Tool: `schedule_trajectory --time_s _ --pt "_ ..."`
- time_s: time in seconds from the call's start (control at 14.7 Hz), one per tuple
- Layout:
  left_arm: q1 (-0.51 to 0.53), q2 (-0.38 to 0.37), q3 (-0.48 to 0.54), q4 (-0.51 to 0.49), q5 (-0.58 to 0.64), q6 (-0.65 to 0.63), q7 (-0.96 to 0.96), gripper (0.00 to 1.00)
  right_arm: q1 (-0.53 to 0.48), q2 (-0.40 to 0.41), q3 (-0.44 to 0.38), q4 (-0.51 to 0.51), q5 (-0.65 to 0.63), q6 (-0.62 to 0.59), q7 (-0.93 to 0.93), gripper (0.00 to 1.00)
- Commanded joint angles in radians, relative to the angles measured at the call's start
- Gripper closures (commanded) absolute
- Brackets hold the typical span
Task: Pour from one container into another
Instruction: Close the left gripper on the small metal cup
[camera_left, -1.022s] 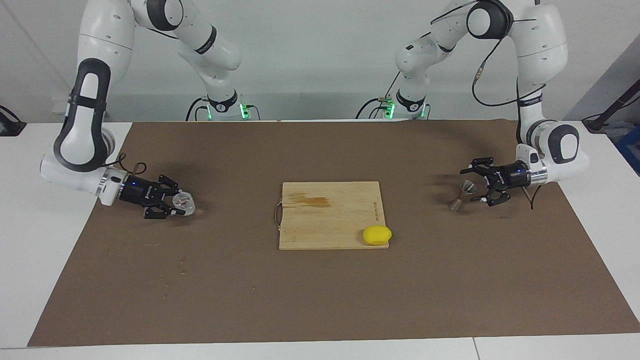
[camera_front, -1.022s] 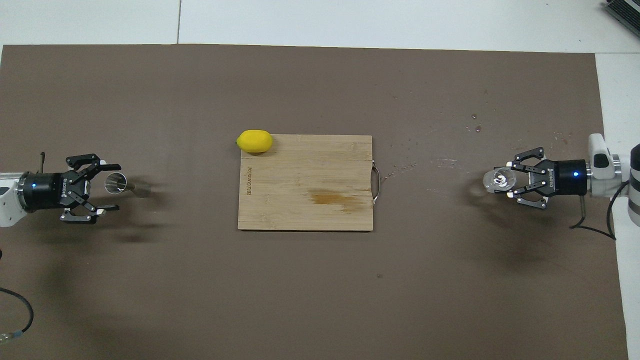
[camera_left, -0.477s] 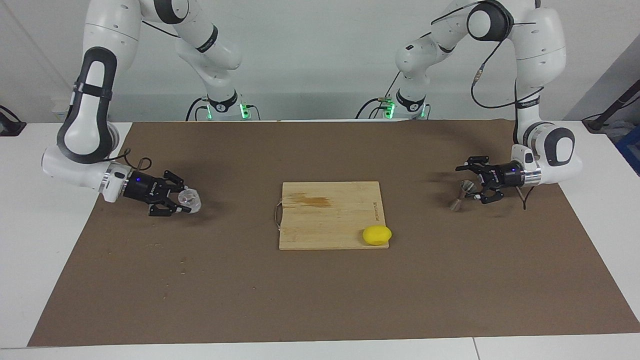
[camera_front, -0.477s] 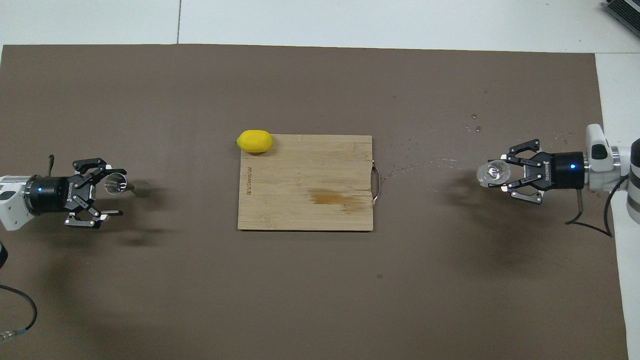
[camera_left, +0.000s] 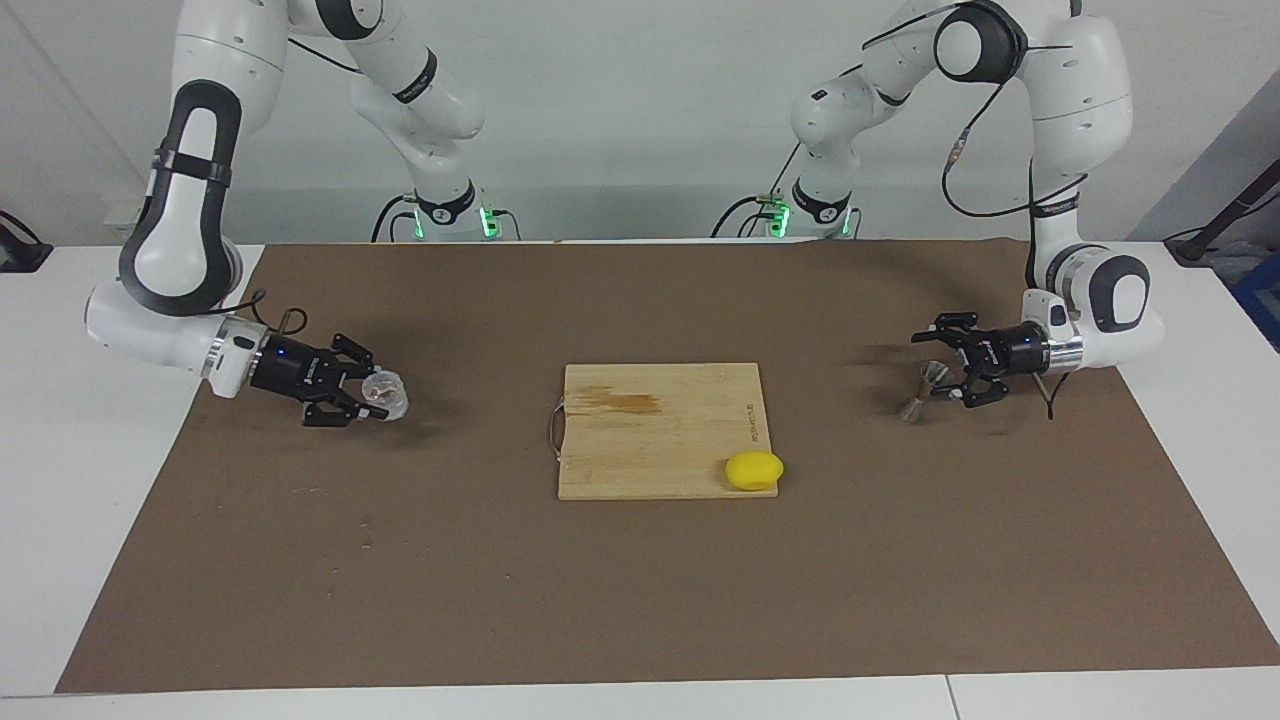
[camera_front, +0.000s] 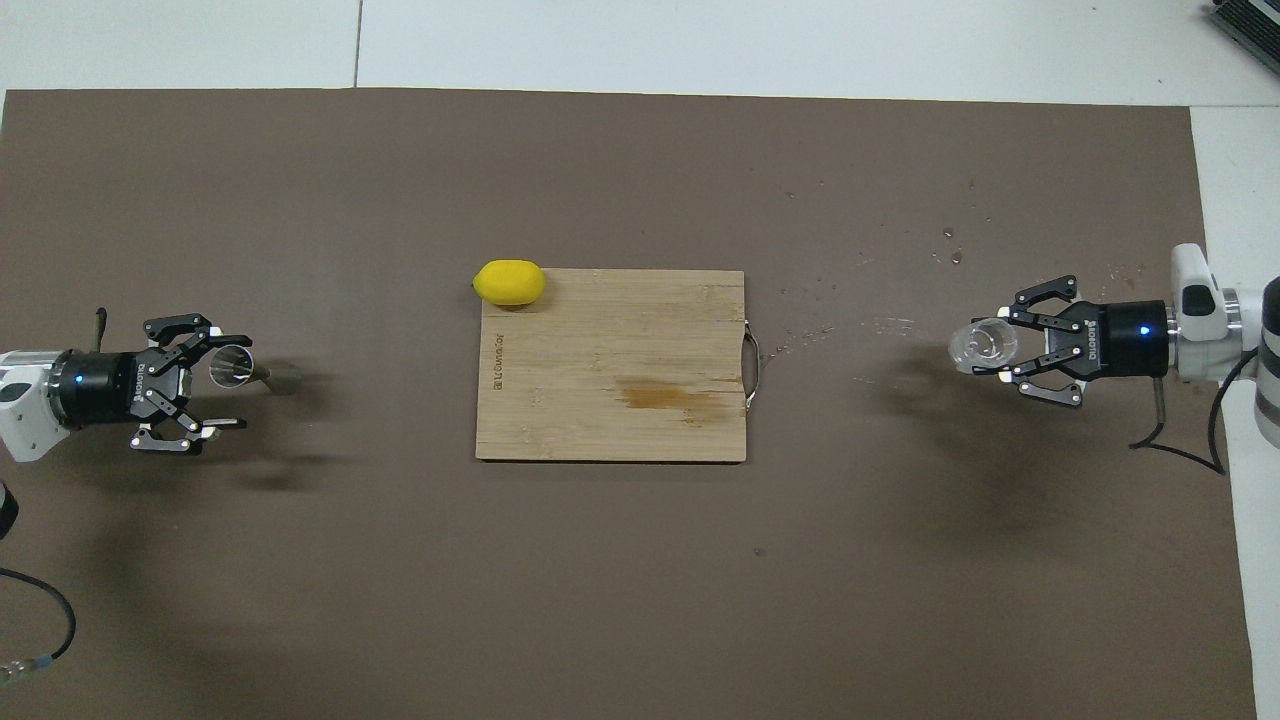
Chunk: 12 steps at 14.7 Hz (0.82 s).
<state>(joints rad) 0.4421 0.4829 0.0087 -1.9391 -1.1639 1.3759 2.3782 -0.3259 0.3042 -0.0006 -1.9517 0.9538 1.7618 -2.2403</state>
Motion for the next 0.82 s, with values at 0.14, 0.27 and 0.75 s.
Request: schedule_trajectory --time_s 0.14,0.27,0.75 --pt "0.018 0.039 -0.007 0.014 -0.079 -0.02 0.071 0.0 0.027 -0.046 0.002 -0.035 0.025 0.03 0.053 1.0" --pt "0.027 0.068 -0.006 0.04 -0.08 -0.044 0.073 0.0 0.03 -0.056 0.002 -0.035 0.025 0.031 0.073 1.0" --pt "0.027 0.071 -0.006 0.037 -0.08 -0.067 0.137 0.0 0.082 -0.076 0.001 -0.032 0.025 0.048 0.148 1.0"
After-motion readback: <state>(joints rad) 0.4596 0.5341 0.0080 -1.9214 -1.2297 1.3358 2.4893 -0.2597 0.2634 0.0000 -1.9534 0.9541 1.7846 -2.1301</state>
